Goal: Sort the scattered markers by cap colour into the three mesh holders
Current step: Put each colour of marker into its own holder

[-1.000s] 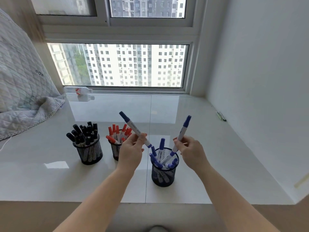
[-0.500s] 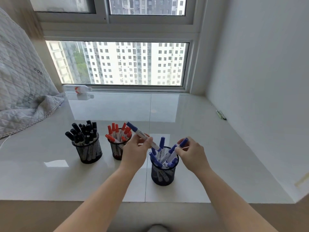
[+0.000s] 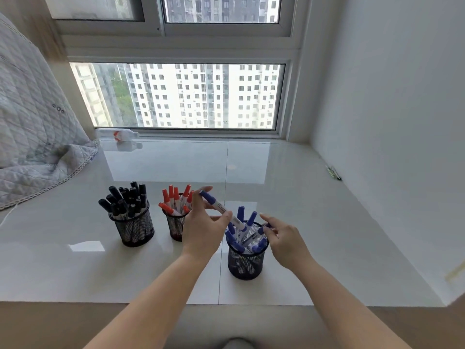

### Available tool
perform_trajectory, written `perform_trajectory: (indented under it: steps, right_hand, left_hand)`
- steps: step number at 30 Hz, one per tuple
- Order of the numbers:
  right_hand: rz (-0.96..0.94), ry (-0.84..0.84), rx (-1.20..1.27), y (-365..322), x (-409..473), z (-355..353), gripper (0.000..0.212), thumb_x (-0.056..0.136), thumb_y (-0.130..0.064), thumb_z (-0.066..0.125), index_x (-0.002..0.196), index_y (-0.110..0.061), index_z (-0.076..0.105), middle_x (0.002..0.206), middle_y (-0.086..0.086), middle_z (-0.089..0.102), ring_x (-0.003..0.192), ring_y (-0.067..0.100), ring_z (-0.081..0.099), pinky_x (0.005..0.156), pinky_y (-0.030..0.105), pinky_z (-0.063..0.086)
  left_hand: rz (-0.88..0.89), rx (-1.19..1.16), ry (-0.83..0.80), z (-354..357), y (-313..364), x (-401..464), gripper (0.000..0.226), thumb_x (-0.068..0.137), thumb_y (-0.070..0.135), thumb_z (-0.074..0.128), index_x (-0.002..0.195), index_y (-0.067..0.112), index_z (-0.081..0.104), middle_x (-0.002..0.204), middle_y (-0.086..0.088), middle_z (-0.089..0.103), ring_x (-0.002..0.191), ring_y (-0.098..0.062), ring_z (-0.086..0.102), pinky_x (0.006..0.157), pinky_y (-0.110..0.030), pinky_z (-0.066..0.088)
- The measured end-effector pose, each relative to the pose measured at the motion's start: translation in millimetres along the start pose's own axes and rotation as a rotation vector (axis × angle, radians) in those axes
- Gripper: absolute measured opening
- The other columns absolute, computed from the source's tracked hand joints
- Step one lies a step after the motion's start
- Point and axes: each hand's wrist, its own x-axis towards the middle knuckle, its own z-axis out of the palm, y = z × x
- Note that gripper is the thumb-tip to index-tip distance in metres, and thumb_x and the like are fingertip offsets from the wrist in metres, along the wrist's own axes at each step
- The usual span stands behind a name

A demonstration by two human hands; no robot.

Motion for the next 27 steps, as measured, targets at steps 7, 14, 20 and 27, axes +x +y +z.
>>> perform_trajectory:
  steps: [7, 14, 20, 27]
  right_hand:
    - [0.061, -0.062, 0.137, 8, -3, 1, 0.037, 0.095, -0.014, 0.042, 0.128, -0.023, 0.053, 0.086, -0.017, 0.063, 0.081, 0.008, 0.058, 0.072, 0.017, 0.042]
    - [0.081, -0.129, 0.209, 15, -6, 1, 0.052, 0.084, 0.002, 0.042, 0.132, -0.018, 0.047, 0.099, -0.016, 0.058, 0.099, 0.014, 0.057, 0.083, 0.025, 0.044]
    - [0.059, -0.186, 0.183, 18, -9, 6, 0.069, 0.075, -0.008, 0.063, 0.134, -0.031, 0.036, 0.107, -0.015, 0.052, 0.101, 0.006, 0.055, 0.082, 0.023, 0.046]
    - [0.068, -0.231, 0.183, 20, -12, 11, 0.09, 0.064, -0.022, 0.079, 0.136, -0.039, 0.027, 0.115, -0.018, 0.049, 0.104, 0.001, 0.054, 0.085, 0.021, 0.04]
  left_hand:
    - [0.138, 0.075, -0.04, 0, 6, 0, 0.05, 0.082, 0.024, 0.067, 0.12, 0.027, 0.035, 0.082, 0.016, 0.053, 0.057, 0.002, 0.061, 0.045, -0.008, 0.046]
    - [0.195, 0.271, -0.12, 3, 9, 4, 0.011, 0.092, 0.032, 0.05, 0.099, 0.023, 0.05, 0.079, 0.009, 0.06, 0.069, -0.01, 0.06, 0.054, -0.016, 0.043]
    - [0.236, 0.364, -0.187, 8, 8, 7, 0.016, 0.089, 0.03, 0.057, 0.096, 0.018, 0.064, 0.08, 0.005, 0.066, 0.072, -0.013, 0.061, 0.068, -0.03, 0.054]
    - [0.131, 0.418, -0.358, 9, 0, 9, 0.035, 0.095, 0.036, 0.045, 0.079, 0.021, 0.072, 0.08, 0.003, 0.068, 0.074, -0.016, 0.063, 0.073, -0.039, 0.052]
